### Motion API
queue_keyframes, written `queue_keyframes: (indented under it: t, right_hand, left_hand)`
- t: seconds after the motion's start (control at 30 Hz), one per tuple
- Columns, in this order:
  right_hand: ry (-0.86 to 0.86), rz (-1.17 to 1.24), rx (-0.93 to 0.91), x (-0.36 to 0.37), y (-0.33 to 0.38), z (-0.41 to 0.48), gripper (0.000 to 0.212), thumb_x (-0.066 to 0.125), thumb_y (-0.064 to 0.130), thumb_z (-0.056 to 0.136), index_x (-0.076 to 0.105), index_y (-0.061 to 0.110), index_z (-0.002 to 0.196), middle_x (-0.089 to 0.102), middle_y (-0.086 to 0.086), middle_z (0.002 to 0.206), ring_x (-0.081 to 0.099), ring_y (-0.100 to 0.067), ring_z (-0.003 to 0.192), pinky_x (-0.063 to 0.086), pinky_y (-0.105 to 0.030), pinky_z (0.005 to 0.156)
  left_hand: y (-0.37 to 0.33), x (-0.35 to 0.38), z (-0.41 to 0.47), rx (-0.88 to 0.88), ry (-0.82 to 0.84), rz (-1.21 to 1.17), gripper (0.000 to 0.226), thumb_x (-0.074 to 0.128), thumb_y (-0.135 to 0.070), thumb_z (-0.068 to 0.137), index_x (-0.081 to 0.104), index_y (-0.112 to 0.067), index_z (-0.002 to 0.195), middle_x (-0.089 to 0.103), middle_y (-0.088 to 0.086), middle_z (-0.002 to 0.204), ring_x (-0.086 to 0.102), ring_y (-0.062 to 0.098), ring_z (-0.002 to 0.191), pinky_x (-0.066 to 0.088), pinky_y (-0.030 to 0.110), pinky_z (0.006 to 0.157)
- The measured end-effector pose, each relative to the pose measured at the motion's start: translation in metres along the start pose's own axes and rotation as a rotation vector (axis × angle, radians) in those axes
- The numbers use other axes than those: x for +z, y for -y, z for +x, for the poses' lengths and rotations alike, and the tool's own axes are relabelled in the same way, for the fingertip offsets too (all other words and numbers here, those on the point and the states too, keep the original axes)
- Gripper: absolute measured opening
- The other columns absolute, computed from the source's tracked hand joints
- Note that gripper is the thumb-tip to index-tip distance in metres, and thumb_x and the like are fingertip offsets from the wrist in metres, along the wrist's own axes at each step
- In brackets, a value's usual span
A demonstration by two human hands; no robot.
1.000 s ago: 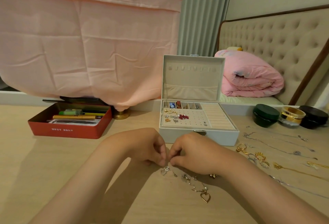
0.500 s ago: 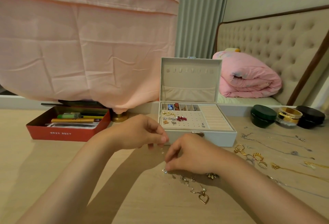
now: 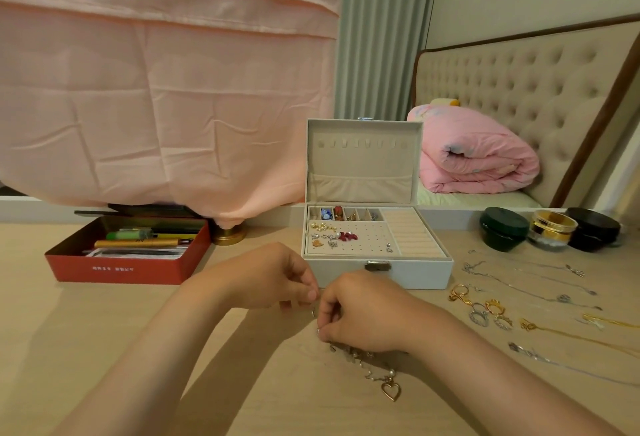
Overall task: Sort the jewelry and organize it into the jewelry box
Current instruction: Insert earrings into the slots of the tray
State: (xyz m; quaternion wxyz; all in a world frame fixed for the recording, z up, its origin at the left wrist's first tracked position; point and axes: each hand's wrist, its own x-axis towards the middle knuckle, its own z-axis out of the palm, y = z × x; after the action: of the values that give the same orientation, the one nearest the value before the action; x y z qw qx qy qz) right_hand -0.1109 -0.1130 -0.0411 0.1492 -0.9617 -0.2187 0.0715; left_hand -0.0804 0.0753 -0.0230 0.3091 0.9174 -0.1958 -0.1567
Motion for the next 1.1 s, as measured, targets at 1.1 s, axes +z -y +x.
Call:
queue_keyframes:
  t: [1.1]
  right_hand:
    - [-0.168, 1.079, 0.261, -0.126, -0.117, 0.105, 0.018, 0.068, 0.007, 0.094, 0.07, 0.001, 0.111, 0.078, -0.013, 0.094, 0.073, -0.015, 0.063, 0.052, -0.021, 0.045]
  left_hand:
    - [-0.051, -0.051, 0.164, 0.209, -0.427, -0.135, 0.001, 0.076, -0.032, 0.086, 0.075, -0.033, 0.087, 0.071, -0.015, 0.085, 0.057, -0.007, 0.064, 0.043, 0.022, 0.066]
